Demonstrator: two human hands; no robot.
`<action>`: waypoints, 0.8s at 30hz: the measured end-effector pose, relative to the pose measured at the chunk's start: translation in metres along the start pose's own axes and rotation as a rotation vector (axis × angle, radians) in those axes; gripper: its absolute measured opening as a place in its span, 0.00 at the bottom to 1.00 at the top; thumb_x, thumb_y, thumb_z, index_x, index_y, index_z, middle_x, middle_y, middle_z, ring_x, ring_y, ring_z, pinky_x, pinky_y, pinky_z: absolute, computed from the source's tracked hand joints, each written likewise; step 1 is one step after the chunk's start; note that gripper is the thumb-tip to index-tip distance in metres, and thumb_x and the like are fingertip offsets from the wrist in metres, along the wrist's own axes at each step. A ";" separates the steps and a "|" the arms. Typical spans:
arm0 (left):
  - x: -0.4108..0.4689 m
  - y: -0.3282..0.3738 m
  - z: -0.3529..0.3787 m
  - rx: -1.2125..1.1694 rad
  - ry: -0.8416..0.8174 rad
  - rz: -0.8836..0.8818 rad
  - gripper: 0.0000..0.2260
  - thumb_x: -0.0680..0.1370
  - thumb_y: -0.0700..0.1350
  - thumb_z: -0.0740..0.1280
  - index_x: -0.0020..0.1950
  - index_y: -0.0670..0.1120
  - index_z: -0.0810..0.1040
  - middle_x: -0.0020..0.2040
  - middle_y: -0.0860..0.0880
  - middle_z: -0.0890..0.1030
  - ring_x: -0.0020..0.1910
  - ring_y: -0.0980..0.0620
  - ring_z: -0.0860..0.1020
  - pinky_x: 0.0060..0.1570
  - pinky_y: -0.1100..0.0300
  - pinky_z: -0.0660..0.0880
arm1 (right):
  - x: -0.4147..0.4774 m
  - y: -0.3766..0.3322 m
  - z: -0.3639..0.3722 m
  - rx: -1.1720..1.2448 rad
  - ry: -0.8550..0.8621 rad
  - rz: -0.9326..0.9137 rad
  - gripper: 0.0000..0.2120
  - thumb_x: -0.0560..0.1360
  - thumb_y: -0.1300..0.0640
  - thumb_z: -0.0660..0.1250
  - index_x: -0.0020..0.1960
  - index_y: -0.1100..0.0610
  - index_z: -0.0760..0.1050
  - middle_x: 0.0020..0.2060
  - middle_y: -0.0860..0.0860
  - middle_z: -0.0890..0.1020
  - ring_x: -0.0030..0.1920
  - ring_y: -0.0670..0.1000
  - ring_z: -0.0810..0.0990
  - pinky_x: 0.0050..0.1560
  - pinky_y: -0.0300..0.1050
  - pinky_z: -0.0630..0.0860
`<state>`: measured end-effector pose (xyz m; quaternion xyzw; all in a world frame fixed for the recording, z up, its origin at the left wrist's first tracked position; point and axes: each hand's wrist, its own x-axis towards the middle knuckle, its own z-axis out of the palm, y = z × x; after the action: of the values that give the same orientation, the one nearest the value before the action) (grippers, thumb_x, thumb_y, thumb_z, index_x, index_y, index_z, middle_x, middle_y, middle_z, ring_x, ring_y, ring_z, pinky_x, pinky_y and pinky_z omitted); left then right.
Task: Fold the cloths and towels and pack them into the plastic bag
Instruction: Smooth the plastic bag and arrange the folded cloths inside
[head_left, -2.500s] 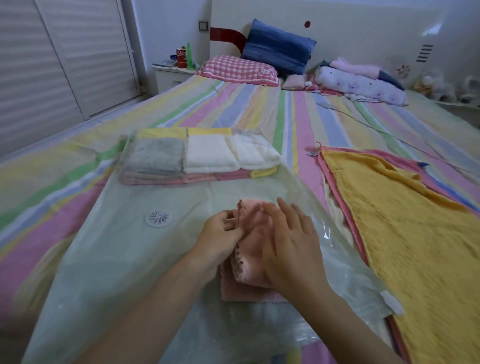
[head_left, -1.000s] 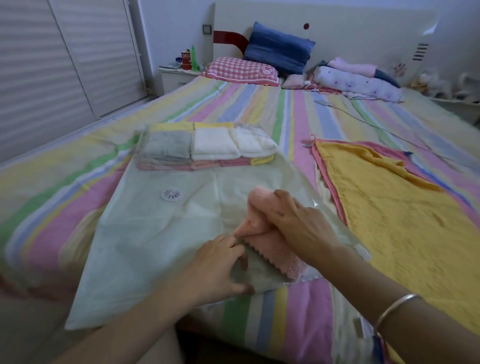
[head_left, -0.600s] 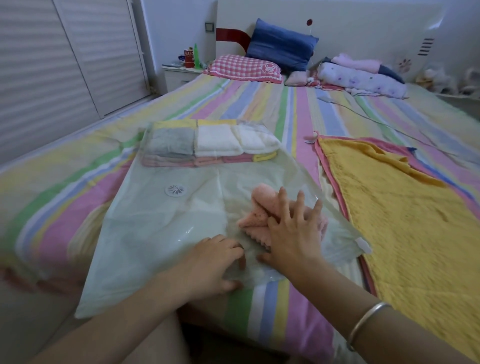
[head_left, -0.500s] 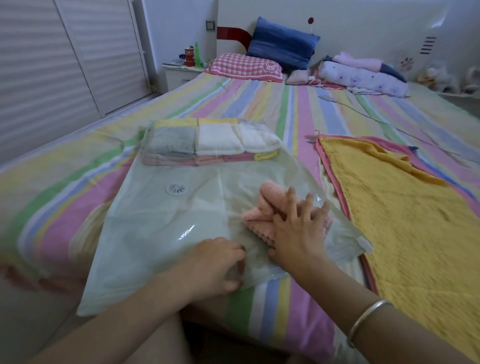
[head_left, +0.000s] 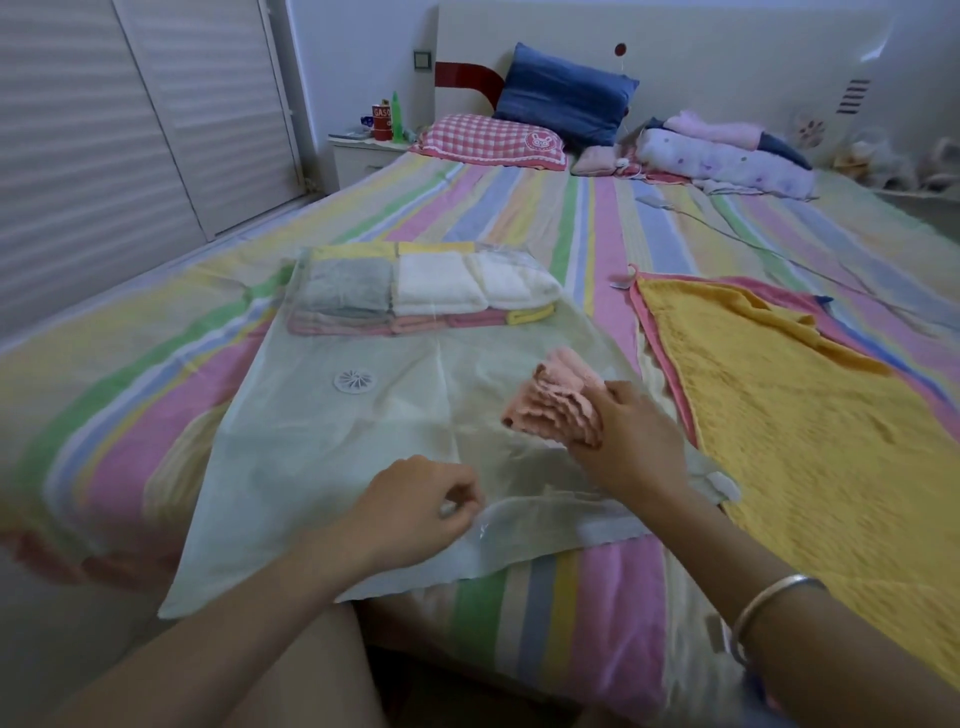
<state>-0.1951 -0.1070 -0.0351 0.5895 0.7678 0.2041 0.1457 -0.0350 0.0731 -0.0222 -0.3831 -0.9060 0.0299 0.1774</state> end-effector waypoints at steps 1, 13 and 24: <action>0.003 0.002 -0.006 -0.050 -0.037 -0.021 0.05 0.76 0.50 0.66 0.45 0.53 0.81 0.45 0.57 0.84 0.45 0.60 0.81 0.49 0.58 0.78 | -0.005 -0.007 -0.008 0.129 0.083 -0.024 0.24 0.67 0.47 0.70 0.62 0.48 0.72 0.57 0.51 0.75 0.54 0.58 0.77 0.46 0.50 0.75; 0.016 0.019 -0.079 -0.874 0.104 -0.157 0.06 0.80 0.41 0.64 0.47 0.41 0.79 0.48 0.44 0.86 0.50 0.50 0.84 0.51 0.58 0.80 | -0.079 -0.024 -0.003 -0.167 -0.005 -0.709 0.19 0.60 0.51 0.70 0.51 0.50 0.77 0.60 0.55 0.77 0.49 0.58 0.78 0.42 0.51 0.74; 0.010 0.052 -0.105 -1.006 0.076 0.036 0.07 0.79 0.41 0.65 0.50 0.37 0.77 0.52 0.40 0.84 0.55 0.48 0.82 0.55 0.61 0.77 | -0.009 -0.096 0.000 0.315 -0.300 0.059 0.28 0.72 0.36 0.58 0.66 0.51 0.65 0.58 0.55 0.69 0.59 0.60 0.69 0.56 0.53 0.69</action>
<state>-0.2024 -0.1012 0.0827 0.4514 0.5689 0.5727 0.3803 -0.0948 -0.0003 -0.0067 -0.3680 -0.8948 0.2331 0.0973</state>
